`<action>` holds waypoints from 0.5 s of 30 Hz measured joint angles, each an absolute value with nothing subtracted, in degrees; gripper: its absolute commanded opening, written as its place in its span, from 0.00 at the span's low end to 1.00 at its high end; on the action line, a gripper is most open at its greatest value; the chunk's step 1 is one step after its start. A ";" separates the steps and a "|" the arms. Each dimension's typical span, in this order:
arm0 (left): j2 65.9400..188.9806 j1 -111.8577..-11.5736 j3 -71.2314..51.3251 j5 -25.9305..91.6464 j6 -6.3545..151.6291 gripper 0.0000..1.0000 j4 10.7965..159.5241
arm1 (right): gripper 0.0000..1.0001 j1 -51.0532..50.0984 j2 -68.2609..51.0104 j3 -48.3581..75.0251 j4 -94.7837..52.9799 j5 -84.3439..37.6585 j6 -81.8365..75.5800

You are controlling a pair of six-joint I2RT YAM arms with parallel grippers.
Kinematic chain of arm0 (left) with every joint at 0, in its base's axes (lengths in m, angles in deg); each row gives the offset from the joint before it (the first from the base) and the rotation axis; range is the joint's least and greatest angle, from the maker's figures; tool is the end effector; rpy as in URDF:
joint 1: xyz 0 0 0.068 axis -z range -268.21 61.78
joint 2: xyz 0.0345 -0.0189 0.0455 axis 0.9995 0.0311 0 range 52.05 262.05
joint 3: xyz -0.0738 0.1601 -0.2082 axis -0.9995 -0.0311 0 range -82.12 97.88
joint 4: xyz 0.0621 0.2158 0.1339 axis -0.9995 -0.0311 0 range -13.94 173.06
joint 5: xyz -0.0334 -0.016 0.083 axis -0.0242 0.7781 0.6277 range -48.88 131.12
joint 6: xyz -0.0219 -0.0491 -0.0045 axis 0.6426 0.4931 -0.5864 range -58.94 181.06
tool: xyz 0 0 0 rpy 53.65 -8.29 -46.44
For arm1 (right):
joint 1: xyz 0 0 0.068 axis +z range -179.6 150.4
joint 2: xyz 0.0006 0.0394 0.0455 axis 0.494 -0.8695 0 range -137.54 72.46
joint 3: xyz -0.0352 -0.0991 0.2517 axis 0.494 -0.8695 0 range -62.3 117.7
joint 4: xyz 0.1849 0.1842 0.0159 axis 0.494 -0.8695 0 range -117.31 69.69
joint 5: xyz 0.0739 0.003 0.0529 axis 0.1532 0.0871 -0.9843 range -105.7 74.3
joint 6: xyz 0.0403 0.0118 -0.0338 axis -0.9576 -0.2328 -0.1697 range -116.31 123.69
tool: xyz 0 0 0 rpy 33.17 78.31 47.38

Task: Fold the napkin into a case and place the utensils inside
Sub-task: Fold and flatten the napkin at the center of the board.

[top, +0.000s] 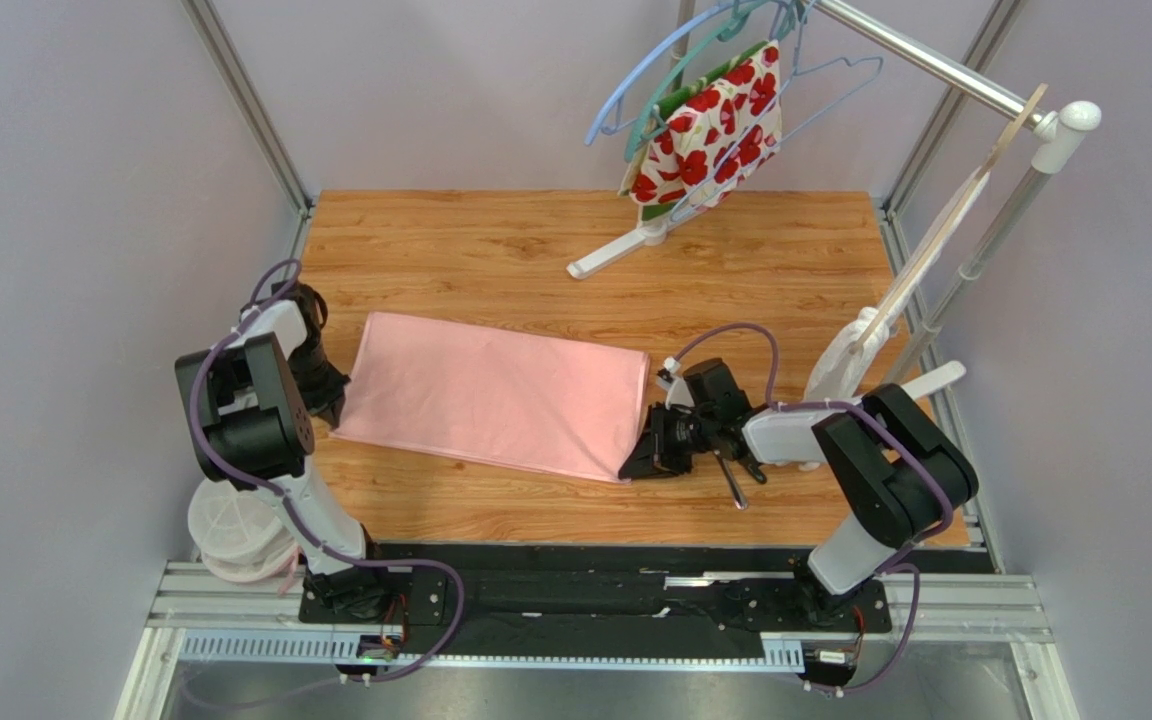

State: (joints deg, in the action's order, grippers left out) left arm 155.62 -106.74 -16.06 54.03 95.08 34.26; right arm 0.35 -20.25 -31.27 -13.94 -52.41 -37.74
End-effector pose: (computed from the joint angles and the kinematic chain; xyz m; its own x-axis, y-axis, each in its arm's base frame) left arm 0.3006 0.1092 0.1601 -0.6033 -0.7773 -0.1781 -0.7974 0.5848 0.1488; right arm 0.2146 0.1483 0.1057 -0.9940 0.0393 -0.1016 -0.0498 0.6651 0.7451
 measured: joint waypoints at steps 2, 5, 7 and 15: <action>154.12 -106.35 -16.45 54.11 94.47 0.26 34.68 | 0.20 0.09 -20.25 -30.88 -15.03 -52.39 -37.00; 147.71 -105.14 -17.17 54.33 94.03 0.29 34.24 | 0.31 -0.37 -20.25 -30.29 -16.38 -52.91 -36.41; 141.00 -103.44 -17.22 54.86 93.96 0.26 34.11 | 0.36 -0.52 -20.23 -29.74 -17.06 -53.31 -35.84; 122.71 -79.35 -23.25 45.22 96.61 0.11 45.50 | 0.65 -0.63 -15.94 -28.54 -22.61 -51.60 -33.18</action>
